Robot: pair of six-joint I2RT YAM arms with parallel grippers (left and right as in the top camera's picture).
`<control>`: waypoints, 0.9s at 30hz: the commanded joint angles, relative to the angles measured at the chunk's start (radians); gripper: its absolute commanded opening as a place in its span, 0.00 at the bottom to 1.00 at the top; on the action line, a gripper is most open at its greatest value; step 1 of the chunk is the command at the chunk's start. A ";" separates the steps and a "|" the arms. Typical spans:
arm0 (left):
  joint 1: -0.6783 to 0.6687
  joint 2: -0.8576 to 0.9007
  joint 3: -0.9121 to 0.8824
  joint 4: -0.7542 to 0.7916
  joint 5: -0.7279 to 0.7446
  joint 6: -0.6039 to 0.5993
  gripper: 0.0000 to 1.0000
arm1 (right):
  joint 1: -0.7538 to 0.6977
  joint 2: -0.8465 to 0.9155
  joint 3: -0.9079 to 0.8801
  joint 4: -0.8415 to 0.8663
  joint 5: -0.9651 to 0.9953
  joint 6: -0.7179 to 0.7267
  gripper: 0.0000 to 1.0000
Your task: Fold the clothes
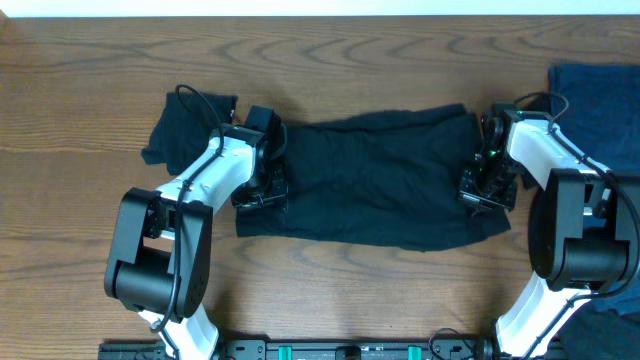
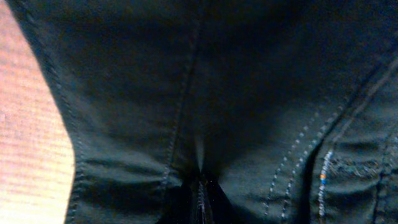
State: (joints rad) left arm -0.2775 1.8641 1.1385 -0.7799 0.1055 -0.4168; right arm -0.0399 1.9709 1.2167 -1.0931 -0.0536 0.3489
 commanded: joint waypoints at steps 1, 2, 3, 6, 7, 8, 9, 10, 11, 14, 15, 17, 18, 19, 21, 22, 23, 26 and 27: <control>-0.001 0.018 -0.002 -0.016 -0.004 0.032 0.06 | 0.008 0.010 -0.010 -0.020 0.036 0.043 0.01; -0.001 0.017 -0.002 -0.018 -0.004 0.032 0.06 | 0.008 0.002 -0.009 -0.023 0.025 0.043 0.01; -0.001 0.014 -0.001 -0.020 -0.004 0.032 0.06 | 0.008 -0.010 -0.006 -0.023 0.012 0.039 0.01; -0.001 -0.018 0.008 -0.015 -0.004 0.039 0.07 | 0.008 -0.075 0.019 -0.014 -0.014 0.005 0.01; -0.001 -0.037 0.014 -0.007 -0.004 0.049 0.06 | 0.008 -0.103 0.035 -0.014 -0.016 -0.010 0.01; -0.001 -0.052 0.020 -0.004 -0.004 0.051 0.06 | 0.008 -0.129 0.048 -0.014 -0.018 -0.021 0.01; -0.001 -0.077 0.028 0.000 -0.004 0.055 0.06 | 0.008 -0.156 0.062 -0.014 -0.023 -0.034 0.01; -0.001 -0.101 0.034 0.004 -0.004 0.055 0.06 | 0.008 -0.188 0.076 -0.011 -0.029 -0.051 0.01; -0.001 -0.126 0.038 0.009 -0.004 0.055 0.06 | 0.008 -0.216 0.085 -0.003 -0.030 -0.062 0.01; -0.001 -0.209 0.039 0.048 -0.004 0.054 0.06 | 0.008 -0.299 0.092 0.060 -0.029 -0.111 0.01; -0.001 -0.229 0.039 0.064 -0.004 0.054 0.06 | 0.008 -0.315 0.092 0.082 -0.029 -0.125 0.01; -0.001 -0.253 0.039 0.104 -0.004 0.054 0.06 | 0.008 -0.331 0.092 0.122 -0.030 -0.157 0.01; -0.001 -0.256 0.039 0.124 -0.004 0.054 0.06 | 0.008 -0.331 0.092 0.132 -0.030 -0.168 0.01; -0.001 -0.255 0.039 0.141 -0.004 0.055 0.06 | 0.008 -0.326 0.089 0.140 -0.030 -0.172 0.01; -0.001 -0.240 0.038 0.173 -0.004 0.055 0.06 | 0.008 -0.308 0.080 0.163 -0.052 -0.191 0.01; -0.001 -0.228 0.037 0.189 -0.003 0.058 0.06 | 0.009 -0.294 0.073 0.187 -0.088 -0.221 0.01; -0.001 -0.212 0.037 0.207 -0.003 0.058 0.06 | 0.008 -0.278 0.065 0.220 -0.134 -0.258 0.01; -0.001 -0.164 0.037 0.251 -0.003 0.060 0.06 | 0.008 -0.225 0.051 0.314 -0.182 -0.302 0.01; -0.001 -0.149 0.037 0.264 -0.004 0.068 0.06 | 0.008 -0.207 0.051 0.338 -0.178 -0.303 0.01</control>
State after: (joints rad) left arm -0.2775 1.6672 1.1679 -0.5316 0.1055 -0.3752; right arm -0.0395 1.7126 1.2865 -0.7853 -0.1699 0.1192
